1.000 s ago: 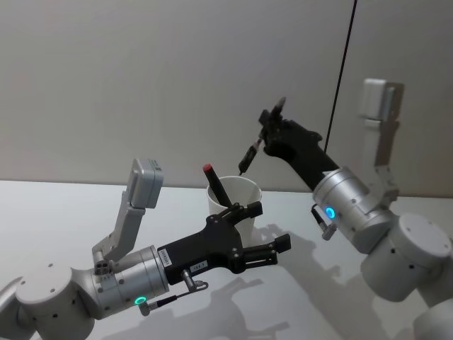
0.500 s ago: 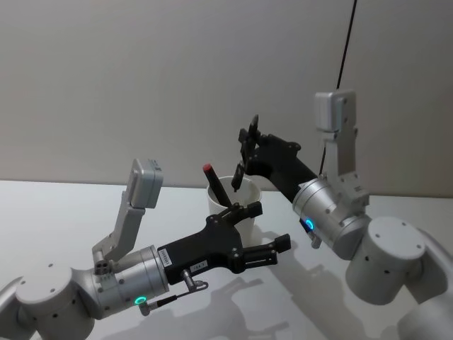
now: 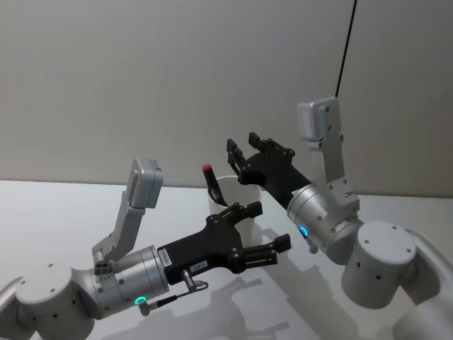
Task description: Place the pen into the pen holder.
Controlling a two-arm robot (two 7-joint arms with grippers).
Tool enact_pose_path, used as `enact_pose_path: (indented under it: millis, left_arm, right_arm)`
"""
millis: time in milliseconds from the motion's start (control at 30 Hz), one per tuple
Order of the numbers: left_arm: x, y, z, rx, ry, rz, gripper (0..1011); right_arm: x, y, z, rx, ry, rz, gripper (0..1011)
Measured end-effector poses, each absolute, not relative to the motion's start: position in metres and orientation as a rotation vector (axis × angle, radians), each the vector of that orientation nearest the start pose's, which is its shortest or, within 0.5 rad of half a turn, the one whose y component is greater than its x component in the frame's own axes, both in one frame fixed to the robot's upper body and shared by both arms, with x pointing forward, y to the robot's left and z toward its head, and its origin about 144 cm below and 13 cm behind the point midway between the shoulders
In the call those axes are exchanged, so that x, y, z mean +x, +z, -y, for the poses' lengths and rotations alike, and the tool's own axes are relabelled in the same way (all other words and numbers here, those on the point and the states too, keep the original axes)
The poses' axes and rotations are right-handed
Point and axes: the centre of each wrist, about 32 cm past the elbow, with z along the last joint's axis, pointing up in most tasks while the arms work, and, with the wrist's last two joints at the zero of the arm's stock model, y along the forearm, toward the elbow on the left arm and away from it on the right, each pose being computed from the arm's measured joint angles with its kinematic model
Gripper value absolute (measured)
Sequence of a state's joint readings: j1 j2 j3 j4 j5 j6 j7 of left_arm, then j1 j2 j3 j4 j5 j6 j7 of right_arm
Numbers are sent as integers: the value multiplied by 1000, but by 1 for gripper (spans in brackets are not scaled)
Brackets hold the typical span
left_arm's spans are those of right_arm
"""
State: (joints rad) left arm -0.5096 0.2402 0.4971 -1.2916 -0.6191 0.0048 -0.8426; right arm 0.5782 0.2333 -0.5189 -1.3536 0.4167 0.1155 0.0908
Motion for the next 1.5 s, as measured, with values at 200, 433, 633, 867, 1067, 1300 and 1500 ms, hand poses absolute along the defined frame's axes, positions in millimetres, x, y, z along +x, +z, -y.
enact_pose_path:
  millis: [200, 433, 633, 867, 1067, 1300, 1500]
  left_arm:
    - [572, 1217, -174, -203, 328, -34, 1003]
    - [572, 1217, -174, -203, 328, -34, 1003]
    - [572, 1217, -174, -203, 328, -34, 1003]
    - [572, 1217, -174, -203, 328, -34, 1003]
    - [572, 1217, -174, -203, 328, -34, 1003]
    - [572, 1217, -174, -203, 328, -34, 1003]
    - [572, 1217, -174, -203, 328, -34, 1003]
  right_arm:
    - [579, 1260, 157, 29, -1043, 96, 635]
    - [578, 1259, 156, 20, -1043, 102, 843]
    - [579, 1259, 156, 17, -1043, 104, 990]
    - [579, 1261, 159, 29, -1051, 99, 1001]
    - [578, 1264, 164, 62, -1066, 80, 1001]
    - [575, 1269, 174, 95, -1092, 53, 1001]
    - [568, 1274, 188, 138, -1125, 9, 1001]
